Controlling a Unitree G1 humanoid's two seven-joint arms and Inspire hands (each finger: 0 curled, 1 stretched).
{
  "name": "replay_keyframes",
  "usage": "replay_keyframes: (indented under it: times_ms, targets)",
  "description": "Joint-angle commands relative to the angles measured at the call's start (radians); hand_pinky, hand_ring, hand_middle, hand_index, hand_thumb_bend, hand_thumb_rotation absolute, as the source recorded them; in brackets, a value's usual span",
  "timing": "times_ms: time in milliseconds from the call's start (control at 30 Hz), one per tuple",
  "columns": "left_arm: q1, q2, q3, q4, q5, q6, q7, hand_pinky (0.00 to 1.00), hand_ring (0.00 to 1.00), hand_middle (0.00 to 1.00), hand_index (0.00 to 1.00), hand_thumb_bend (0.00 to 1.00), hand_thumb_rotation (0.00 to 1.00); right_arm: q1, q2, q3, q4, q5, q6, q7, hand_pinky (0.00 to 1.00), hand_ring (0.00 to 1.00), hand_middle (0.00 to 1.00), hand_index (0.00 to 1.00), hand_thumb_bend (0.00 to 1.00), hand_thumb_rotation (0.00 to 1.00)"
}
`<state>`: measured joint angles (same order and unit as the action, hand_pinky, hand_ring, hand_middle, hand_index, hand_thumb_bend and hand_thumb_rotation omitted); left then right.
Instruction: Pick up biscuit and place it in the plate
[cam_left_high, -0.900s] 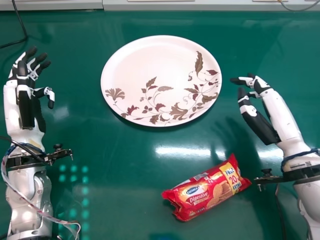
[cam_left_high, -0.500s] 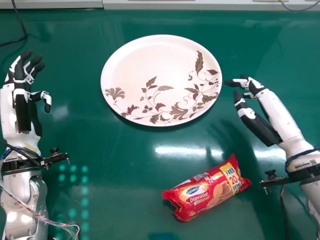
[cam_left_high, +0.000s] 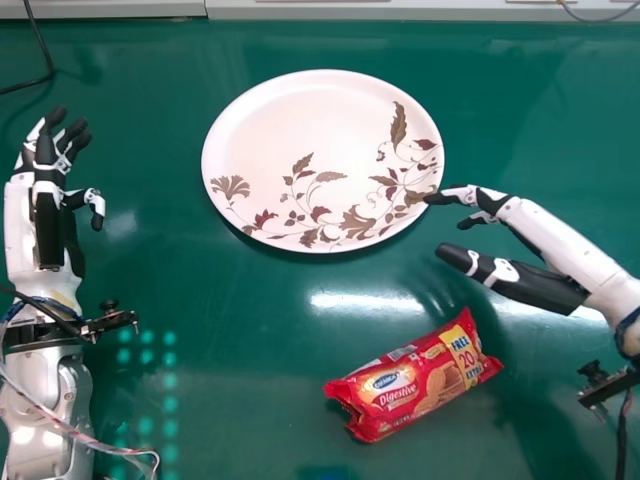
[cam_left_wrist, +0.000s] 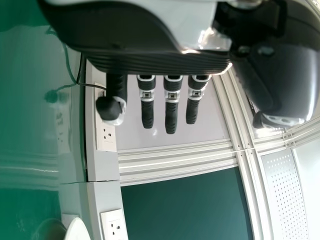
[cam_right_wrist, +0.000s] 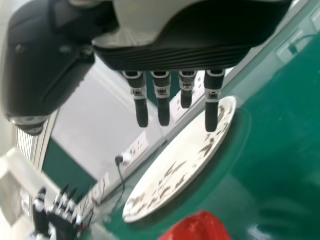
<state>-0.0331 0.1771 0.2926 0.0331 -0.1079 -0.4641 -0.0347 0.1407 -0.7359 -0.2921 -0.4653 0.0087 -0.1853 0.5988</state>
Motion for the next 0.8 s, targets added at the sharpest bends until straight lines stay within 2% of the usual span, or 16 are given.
replay_keyframes:
  times_ms: [0,100,267,400,500,700,767]
  targets:
    - [0.046,0.002,0.007,0.034,0.004,-0.013,-0.007,0.00,0.90,0.88,0.93,0.66,0.99,0.023,-0.039,-0.029,-0.042,0.021,0.025,0.040,0.75,0.87,0.92,0.91,0.99,0.49]
    - [0.047,-0.002,0.007,0.023,-0.001,-0.003,-0.006,0.00,0.89,0.88,0.92,0.66,0.98,0.038,-0.073,-0.059,-0.084,0.029,0.049,0.082,0.78,0.89,0.94,0.93,1.00,0.48]
    - [0.039,0.001,0.009,0.039,0.006,-0.006,-0.001,0.00,0.92,0.88,0.93,0.66,0.98,0.036,-0.127,-0.061,-0.080,0.010,0.017,0.143,0.84,0.94,0.96,0.97,1.00,0.55]
    - [0.024,0.003,0.011,0.053,0.017,-0.017,0.007,0.00,0.95,0.89,0.94,0.70,0.99,0.017,-0.165,-0.025,-0.065,-0.030,-0.031,0.177,0.86,0.97,0.98,1.00,1.00,0.58]
    - [0.017,0.002,0.013,0.056,0.031,-0.020,0.020,0.00,0.95,0.89,0.94,0.74,0.99,-0.016,-0.189,0.005,-0.045,-0.043,-0.088,0.197,0.85,0.97,0.98,1.00,1.00,0.57]
    - [0.022,0.000,0.011,0.039,0.032,-0.006,0.031,0.00,0.97,0.91,0.95,0.74,1.00,-0.075,-0.230,0.052,-0.036,-0.087,-0.184,0.218,0.85,0.96,0.97,1.00,1.00,0.59]
    - [0.024,-0.001,0.012,0.036,0.033,-0.001,0.035,0.00,0.97,0.91,0.95,0.75,1.00,-0.091,-0.241,0.065,-0.041,-0.105,-0.216,0.220,0.88,0.97,0.97,1.00,1.00,0.57]
